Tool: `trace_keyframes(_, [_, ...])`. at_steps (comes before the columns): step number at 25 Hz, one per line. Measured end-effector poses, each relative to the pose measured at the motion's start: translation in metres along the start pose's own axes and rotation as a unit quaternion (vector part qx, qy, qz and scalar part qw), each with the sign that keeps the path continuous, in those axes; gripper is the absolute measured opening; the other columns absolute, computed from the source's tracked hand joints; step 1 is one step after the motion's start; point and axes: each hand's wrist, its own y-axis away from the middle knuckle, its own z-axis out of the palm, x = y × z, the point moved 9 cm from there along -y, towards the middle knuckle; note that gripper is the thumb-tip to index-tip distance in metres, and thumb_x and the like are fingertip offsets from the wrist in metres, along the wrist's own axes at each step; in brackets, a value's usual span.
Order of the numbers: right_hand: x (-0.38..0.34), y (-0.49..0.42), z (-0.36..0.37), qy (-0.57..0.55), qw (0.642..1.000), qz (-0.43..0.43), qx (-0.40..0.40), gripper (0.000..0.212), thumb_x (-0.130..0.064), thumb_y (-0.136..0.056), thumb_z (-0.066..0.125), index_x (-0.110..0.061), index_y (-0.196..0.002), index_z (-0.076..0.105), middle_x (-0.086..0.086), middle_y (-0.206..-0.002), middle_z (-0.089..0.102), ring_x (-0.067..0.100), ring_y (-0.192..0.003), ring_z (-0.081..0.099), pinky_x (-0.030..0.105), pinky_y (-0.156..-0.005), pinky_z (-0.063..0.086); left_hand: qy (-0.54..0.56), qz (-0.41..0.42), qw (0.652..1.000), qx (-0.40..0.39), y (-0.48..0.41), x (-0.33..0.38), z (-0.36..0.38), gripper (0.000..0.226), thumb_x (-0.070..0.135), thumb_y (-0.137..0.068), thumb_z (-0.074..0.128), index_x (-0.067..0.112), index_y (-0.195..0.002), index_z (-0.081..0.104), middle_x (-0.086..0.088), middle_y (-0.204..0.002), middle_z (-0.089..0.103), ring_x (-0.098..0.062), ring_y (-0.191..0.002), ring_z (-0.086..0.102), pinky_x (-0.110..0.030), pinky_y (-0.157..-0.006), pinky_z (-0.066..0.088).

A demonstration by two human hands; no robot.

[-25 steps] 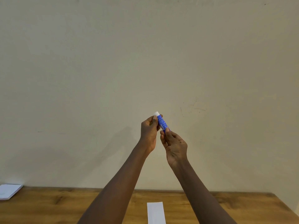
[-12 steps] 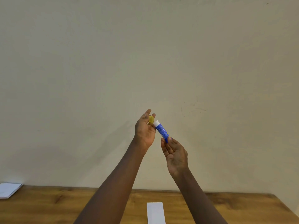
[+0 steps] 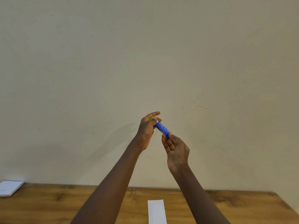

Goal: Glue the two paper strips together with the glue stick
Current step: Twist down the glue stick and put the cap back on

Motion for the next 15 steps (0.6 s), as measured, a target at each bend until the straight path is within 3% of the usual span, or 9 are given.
trace_keyframes(5, [0.002,-0.001,-0.003,0.003,1.0,-0.009,0.016,0.007,0.002,-0.076,0.062,-0.003,-0.072,0.06,0.017,-0.072,0.064,0.018,-0.052,0.068,0.022,-0.053,0.058,0.012,0.046,0.999,0.022,0.002,-0.003,0.001,0.032,0.009,-0.096,0.029,0.006,-0.121,0.049,-0.012,-0.099,0.058,-0.012,-0.087,0.055,-0.01,-0.073,0.048])
trace_keyframes(11, [-0.007,-0.011,-0.006,0.073,0.996,-0.055,-0.011,0.01,0.004,-0.076,0.062,-0.002,-0.068,0.061,0.007,-0.052,0.067,0.019,-0.048,0.067,0.021,-0.049,0.056,0.04,0.026,0.998,0.048,0.01,-0.026,-0.004,0.029,0.01,-0.096,0.031,0.006,-0.118,0.049,-0.015,-0.1,0.058,-0.019,-0.093,0.056,-0.027,-0.093,0.044])
trace_keyframes(13, [-0.011,-0.015,-0.005,0.186,0.978,-0.071,-0.064,0.009,0.002,-0.078,0.06,0.001,-0.07,0.062,0.009,-0.052,0.067,0.02,-0.049,0.066,0.022,-0.049,0.055,0.029,0.016,0.999,0.038,0.01,-0.034,-0.006,0.029,0.01,-0.096,0.03,0.007,-0.119,0.048,-0.015,-0.101,0.058,-0.02,-0.095,0.055,-0.033,-0.098,0.042])
trace_keyframes(15, [-0.008,-0.017,-0.003,0.387,0.908,-0.078,-0.139,0.011,-0.006,-0.082,0.057,0.003,-0.08,0.064,0.015,-0.065,0.068,0.021,-0.054,0.066,0.023,-0.053,0.053,-0.021,0.011,1.0,0.007,0.009,-0.041,-0.003,0.03,0.01,-0.097,0.031,0.01,-0.122,0.048,-0.014,-0.102,0.058,-0.02,-0.101,0.054,-0.033,-0.097,0.042])
